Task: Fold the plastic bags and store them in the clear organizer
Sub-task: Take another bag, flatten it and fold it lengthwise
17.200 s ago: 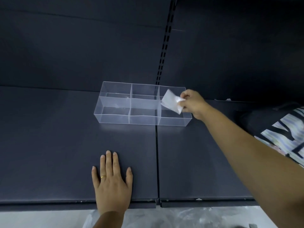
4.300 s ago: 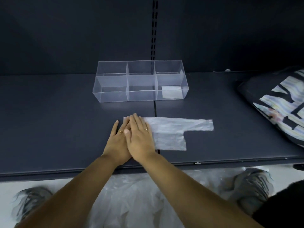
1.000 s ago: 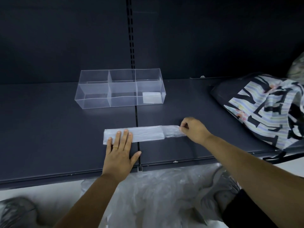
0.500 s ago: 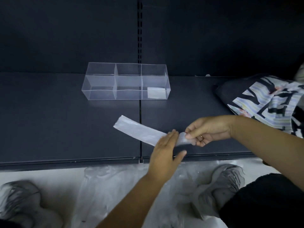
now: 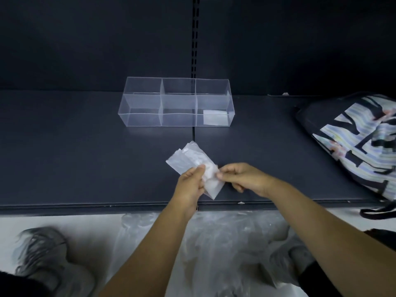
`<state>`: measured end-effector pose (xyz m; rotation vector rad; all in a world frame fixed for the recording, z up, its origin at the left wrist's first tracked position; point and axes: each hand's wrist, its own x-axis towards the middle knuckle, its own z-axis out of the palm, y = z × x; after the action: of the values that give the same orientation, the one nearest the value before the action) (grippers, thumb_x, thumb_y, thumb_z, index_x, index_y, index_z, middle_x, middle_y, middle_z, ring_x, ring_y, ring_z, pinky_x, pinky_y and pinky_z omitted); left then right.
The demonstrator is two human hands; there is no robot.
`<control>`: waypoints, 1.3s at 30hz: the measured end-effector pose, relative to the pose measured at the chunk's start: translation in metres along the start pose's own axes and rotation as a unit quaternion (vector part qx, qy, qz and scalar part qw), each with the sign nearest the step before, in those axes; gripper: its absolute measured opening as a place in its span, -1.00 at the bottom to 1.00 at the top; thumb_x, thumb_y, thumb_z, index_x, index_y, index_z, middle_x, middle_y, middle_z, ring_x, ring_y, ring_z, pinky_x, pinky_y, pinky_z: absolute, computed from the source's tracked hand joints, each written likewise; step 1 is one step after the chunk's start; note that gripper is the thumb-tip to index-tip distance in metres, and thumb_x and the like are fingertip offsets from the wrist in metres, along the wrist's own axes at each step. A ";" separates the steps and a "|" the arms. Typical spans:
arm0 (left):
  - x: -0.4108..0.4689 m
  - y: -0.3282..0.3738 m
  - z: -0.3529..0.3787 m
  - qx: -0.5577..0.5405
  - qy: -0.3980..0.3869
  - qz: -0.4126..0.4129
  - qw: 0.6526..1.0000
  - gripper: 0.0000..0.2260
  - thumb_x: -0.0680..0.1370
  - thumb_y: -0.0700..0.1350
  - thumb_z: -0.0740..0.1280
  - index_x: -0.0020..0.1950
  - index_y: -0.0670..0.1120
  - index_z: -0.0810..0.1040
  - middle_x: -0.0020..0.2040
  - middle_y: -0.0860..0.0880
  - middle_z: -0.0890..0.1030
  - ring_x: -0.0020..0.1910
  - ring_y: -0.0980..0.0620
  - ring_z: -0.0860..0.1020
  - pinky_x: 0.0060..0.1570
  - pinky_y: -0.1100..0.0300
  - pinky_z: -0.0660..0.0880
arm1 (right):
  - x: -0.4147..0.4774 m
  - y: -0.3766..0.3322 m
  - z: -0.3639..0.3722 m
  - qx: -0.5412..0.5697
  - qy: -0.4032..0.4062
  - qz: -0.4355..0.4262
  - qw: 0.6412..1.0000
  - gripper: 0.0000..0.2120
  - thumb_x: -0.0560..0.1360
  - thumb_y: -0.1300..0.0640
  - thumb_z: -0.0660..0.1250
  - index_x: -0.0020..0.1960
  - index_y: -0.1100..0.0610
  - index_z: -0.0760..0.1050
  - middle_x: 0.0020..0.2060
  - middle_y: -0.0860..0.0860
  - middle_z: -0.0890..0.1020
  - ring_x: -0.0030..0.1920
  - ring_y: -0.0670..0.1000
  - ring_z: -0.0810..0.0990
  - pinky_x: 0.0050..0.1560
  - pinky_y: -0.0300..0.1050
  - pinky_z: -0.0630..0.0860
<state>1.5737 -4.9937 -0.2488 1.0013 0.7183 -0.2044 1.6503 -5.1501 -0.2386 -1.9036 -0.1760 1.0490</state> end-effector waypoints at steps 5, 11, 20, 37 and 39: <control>0.021 0.007 -0.015 -0.005 0.061 -0.021 0.998 -0.89 0.60 -0.16 0.29 0.02 -0.19 0.55 0.01 -0.15 0.65 -0.07 -0.04 0.64 -0.11 0.12 0.58 | 0.010 0.009 0.015 0.024 0.070 0.016 0.997 -0.94 0.46 0.27 0.42 -0.07 0.17 0.58 -0.31 0.09 0.62 -0.58 -0.09 0.29 -0.58 -0.25 0.25; 0.041 0.033 -0.035 -0.036 0.184 0.011 0.982 -0.94 0.58 -0.24 0.30 -0.04 -0.17 0.56 -0.05 -0.13 0.63 -0.18 0.04 0.62 -0.28 0.26 0.55 | 0.015 0.011 0.018 0.025 0.098 0.029 0.994 -0.93 0.43 0.28 0.45 -0.12 0.19 0.58 -0.41 0.03 0.61 -0.60 -0.09 0.32 -0.58 -0.27 0.25; -0.006 -0.009 -0.035 0.544 0.001 0.389 0.743 -0.65 0.56 0.03 0.28 0.29 -0.09 0.51 0.27 -0.02 0.53 0.26 -0.01 0.46 0.22 0.34 0.29 | 0.013 0.007 0.023 0.043 0.127 0.049 0.990 -0.93 0.44 0.27 0.44 -0.16 0.15 0.56 -0.43 0.05 0.56 -0.61 -0.13 0.39 -0.58 -0.27 0.34; 0.015 0.011 -0.043 0.425 0.042 0.246 0.870 -0.65 0.61 -0.06 0.27 -0.39 -0.06 0.40 -0.46 0.05 0.37 -0.44 0.08 0.33 -0.34 0.14 0.32 | 0.016 -0.031 0.015 0.024 0.050 -0.049 0.997 -0.51 0.45 0.32 0.42 0.32 0.03 0.43 0.19 -0.12 0.56 -0.38 -0.24 0.52 -0.25 -0.26 0.47; 0.022 0.016 -0.042 0.383 0.037 0.212 0.898 -0.67 0.61 -0.06 0.26 -0.29 -0.20 0.54 -0.33 -0.08 0.54 -0.32 -0.01 0.49 -0.21 0.03 0.50 | 0.025 -0.029 0.023 0.020 0.046 -0.047 0.998 -0.59 0.45 0.33 0.41 0.26 0.08 0.49 0.08 -0.05 0.64 -0.32 -0.16 0.52 -0.29 -0.27 0.46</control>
<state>1.5786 -4.9463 -0.2658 1.9039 0.4634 -0.0595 1.6572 -5.1057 -0.2362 -1.8855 -0.1884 0.8931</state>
